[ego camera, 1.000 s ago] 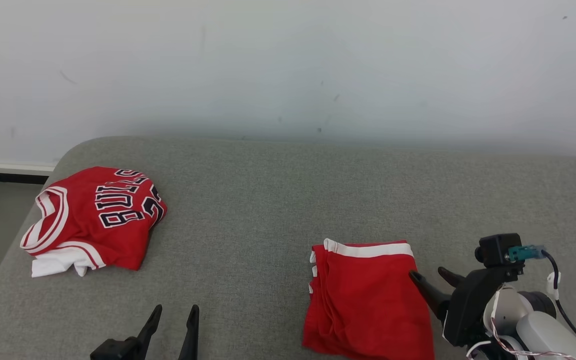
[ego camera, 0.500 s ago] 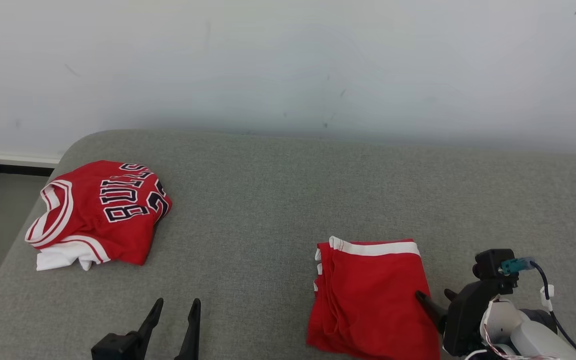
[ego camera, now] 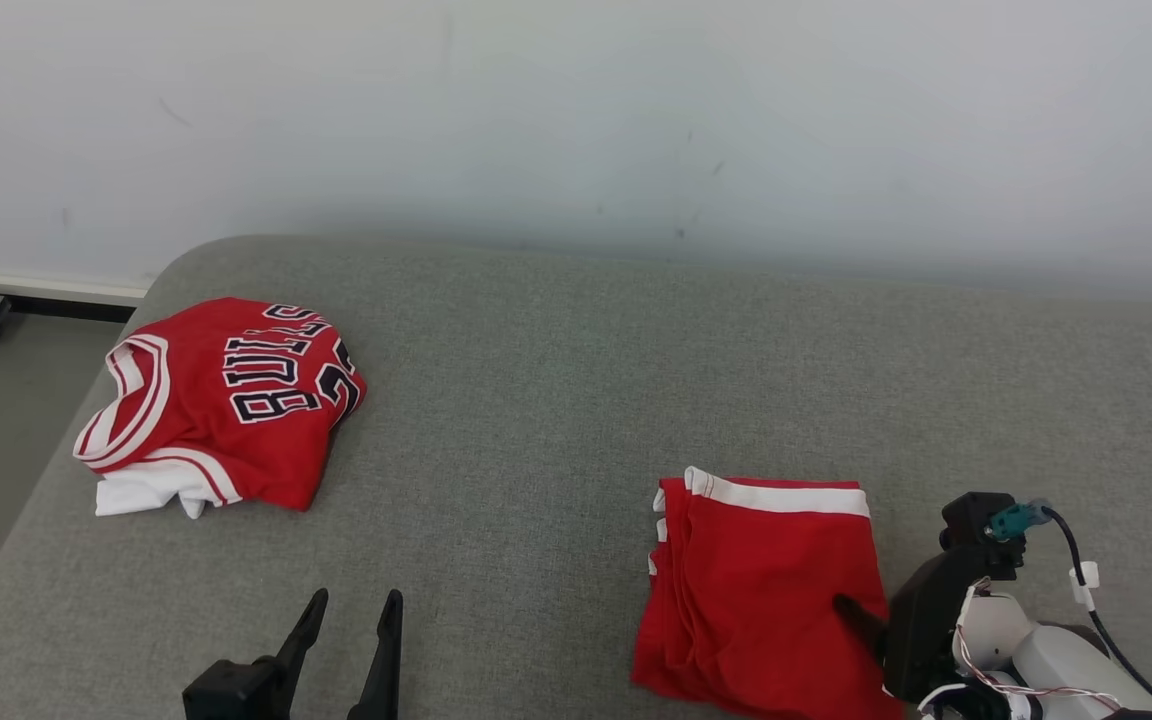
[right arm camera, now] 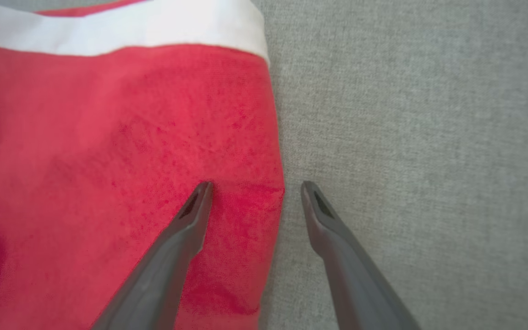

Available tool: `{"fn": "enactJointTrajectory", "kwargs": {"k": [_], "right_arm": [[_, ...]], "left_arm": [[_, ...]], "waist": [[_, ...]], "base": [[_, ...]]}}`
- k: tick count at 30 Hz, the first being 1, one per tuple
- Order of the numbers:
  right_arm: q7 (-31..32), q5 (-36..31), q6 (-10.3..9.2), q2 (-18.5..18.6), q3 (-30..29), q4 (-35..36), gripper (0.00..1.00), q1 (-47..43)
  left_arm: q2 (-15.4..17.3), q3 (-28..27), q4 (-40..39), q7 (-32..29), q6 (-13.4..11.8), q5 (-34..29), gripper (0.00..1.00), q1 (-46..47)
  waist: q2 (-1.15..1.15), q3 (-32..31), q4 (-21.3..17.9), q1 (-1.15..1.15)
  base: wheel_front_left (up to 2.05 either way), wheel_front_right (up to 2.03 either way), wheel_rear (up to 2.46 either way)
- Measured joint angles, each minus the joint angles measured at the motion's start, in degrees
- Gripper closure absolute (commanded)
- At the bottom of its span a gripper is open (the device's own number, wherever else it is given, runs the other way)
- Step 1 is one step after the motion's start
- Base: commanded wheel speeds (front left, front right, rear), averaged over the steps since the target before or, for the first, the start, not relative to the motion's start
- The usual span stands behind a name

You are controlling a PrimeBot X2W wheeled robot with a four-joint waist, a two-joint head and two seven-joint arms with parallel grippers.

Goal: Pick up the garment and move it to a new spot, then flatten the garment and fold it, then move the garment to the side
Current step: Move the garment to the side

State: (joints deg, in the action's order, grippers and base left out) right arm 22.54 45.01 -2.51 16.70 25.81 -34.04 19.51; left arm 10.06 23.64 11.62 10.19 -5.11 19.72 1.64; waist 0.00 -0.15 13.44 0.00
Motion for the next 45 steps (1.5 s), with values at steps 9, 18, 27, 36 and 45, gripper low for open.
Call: {"fn": "enactJointTrajectory", "kwargs": {"k": [9,18,27,36,45], "right_arm": [[6.4,1.3,1.08,-0.5,2.3,-3.7,0.56,2.5],[10.3,2.0,2.32,-0.6,2.5,-5.1,1.00,3.9],[9.1,2.3,3.14,0.1,1.3,-5.9,1.00,7.2],[8.2,1.6,4.27,4.2,-0.1,-6.1,1.00,12.1],[10.3,-0.1,5.12,6.2,0.6,-10.1,1.00,17.3]], "left_arm": [[-0.6,-0.2,0.4,0.0,-0.2,0.2,0.00,0.8],[-0.9,-0.2,1.1,0.4,-0.3,0.4,0.00,1.0],[-0.8,-0.6,1.6,0.9,-0.3,0.5,0.00,0.9],[-0.8,-0.5,2.1,1.0,-0.2,0.7,0.00,0.7],[-0.7,-0.2,1.5,1.0,0.1,0.7,0.00,-0.1]], "waist": [[0.00,1.2,0.9,0.00],[0.00,1.2,1.1,0.00],[0.00,0.8,-0.2,0.00],[0.00,-0.1,-3.2,0.00],[0.00,-0.2,-6.9,0.00]], "base": [[0.00,0.00,0.00],[0.00,0.00,0.00],[0.00,0.00,0.00],[0.00,0.00,0.00],[0.00,0.00,0.00]]}}
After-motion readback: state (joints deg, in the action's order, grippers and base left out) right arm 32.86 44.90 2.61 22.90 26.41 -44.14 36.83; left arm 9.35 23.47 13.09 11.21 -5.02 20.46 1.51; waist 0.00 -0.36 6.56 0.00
